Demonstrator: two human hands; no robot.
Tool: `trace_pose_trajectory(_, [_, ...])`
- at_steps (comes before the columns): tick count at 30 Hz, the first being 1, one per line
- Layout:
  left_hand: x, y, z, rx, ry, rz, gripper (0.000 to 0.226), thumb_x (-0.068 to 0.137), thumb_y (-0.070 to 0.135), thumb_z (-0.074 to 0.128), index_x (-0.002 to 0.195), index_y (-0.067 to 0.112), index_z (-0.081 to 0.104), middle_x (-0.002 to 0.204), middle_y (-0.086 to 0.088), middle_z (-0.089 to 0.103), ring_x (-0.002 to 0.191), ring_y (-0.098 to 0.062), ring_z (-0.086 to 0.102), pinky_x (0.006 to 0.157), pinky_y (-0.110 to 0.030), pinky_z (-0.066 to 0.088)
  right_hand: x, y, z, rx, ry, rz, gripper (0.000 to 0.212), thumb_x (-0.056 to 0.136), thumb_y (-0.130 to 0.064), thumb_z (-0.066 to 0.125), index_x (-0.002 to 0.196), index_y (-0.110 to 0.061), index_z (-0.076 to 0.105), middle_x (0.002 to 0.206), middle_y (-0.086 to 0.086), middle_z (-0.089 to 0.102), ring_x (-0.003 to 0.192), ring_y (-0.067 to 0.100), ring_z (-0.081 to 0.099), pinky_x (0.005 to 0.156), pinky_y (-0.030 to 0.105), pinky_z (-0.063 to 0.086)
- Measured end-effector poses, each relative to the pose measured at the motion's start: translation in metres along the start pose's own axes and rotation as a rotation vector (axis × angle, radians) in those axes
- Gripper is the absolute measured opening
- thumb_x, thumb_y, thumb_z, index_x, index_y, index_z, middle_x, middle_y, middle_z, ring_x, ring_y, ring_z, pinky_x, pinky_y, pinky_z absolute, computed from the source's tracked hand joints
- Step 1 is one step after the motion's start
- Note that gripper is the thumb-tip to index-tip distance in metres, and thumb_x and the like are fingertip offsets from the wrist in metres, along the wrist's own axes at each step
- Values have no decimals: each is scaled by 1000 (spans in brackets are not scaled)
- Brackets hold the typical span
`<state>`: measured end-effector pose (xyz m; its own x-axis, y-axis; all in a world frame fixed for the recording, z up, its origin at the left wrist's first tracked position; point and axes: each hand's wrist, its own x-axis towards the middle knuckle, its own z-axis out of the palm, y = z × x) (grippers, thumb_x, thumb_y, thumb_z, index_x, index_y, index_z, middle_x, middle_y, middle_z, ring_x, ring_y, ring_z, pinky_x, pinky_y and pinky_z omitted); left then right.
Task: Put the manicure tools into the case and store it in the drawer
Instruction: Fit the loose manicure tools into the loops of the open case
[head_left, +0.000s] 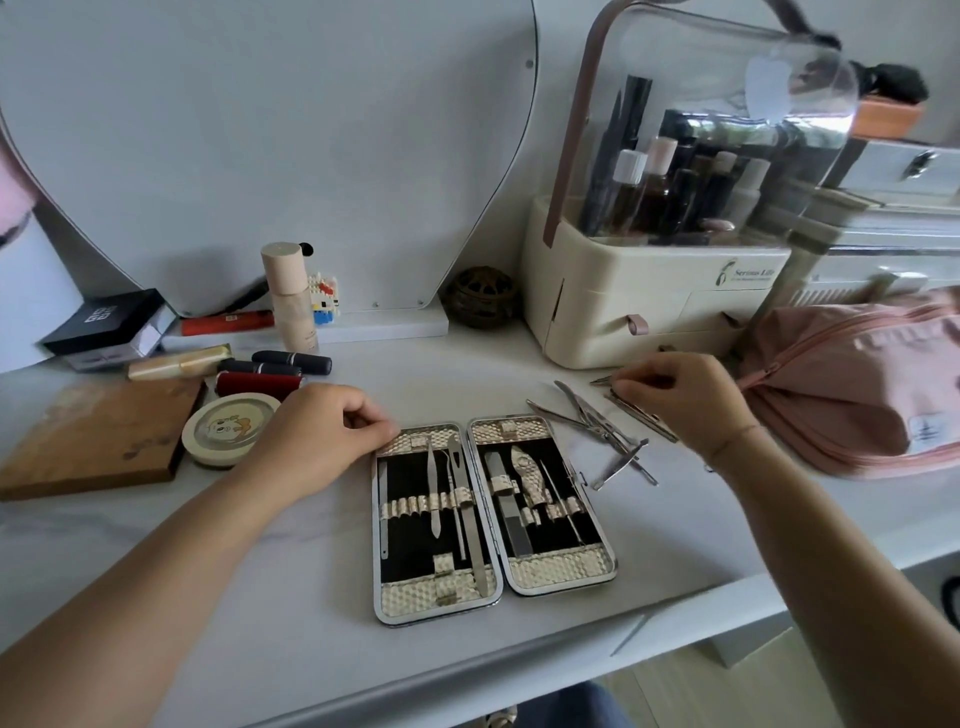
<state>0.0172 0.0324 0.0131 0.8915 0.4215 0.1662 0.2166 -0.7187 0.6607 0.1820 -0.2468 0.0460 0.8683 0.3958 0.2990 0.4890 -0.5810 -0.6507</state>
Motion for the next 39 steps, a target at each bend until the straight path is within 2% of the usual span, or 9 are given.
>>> trace_pose_trajectory(4, [0,1,0,12,-1,1,9,75,30,75,68,31,69,71,14,68,71,-1,60,60,-18,41,-2,18,-5,-103,-72,73,7,72,-22,77,68,-23,71,58,-11,62,51,-3,52,58,17,41])
trace_pose_trajectory(8, [0,0,0,4,-2,-4,8,75,30,75,70,32,69,71,14,68,70,-1,60,58,-18,39,-2,11,8,-235,-166,73,13,71,-30,77,73,-19,72,68,-1,68,68,15,60,69,28,48])
trace_pose_trajectory(13, [0,-3,1,-5,-4,-14,8,75,30,75,69,31,70,70,13,69,70,-5,62,62,-23,45,7,6,14,-286,-135,111,13,75,-26,73,76,-13,71,72,0,63,78,19,58,70,25,42])
trace_pose_trajectory(22, [1,-3,2,-1,-4,-16,5,75,30,75,71,28,71,70,10,69,70,-8,63,67,-29,49,17,1,19,-348,-125,145,8,76,-19,69,77,-13,74,73,3,64,77,19,56,68,25,40])
trace_pose_trajectory(27, [1,-2,1,-2,0,-12,6,75,30,75,71,28,71,68,11,68,67,-5,61,59,-22,43,24,-1,25,-412,-175,141,12,75,-23,71,67,-14,73,70,7,68,73,22,58,64,24,40])
trace_pose_trajectory(30, [1,-2,1,-11,-5,-16,5,75,30,75,71,29,71,69,12,69,67,-4,62,61,-23,45,27,-4,28,-452,-205,138,24,74,-22,70,51,-19,63,57,3,60,68,22,57,61,24,40])
trace_pose_trajectory(32, [1,-2,1,-15,-7,-14,6,75,29,75,71,30,71,69,12,69,68,-5,62,63,-25,46,28,-6,27,-464,-225,143,28,74,-22,69,48,-22,59,57,1,57,69,21,57,62,25,39])
trace_pose_trajectory(36, [0,0,0,-20,-13,-4,9,76,28,75,69,32,70,70,13,69,69,-3,62,63,-23,46,29,-8,27,-468,-254,153,22,74,-18,65,55,-7,65,48,3,46,58,20,47,57,26,38])
trace_pose_trajectory(39, [0,0,0,-23,-17,-1,10,76,28,74,69,33,69,71,13,69,69,-2,62,63,-22,45,30,-7,27,-432,-287,155,35,76,-15,61,44,-11,48,45,4,33,50,17,32,50,28,31])
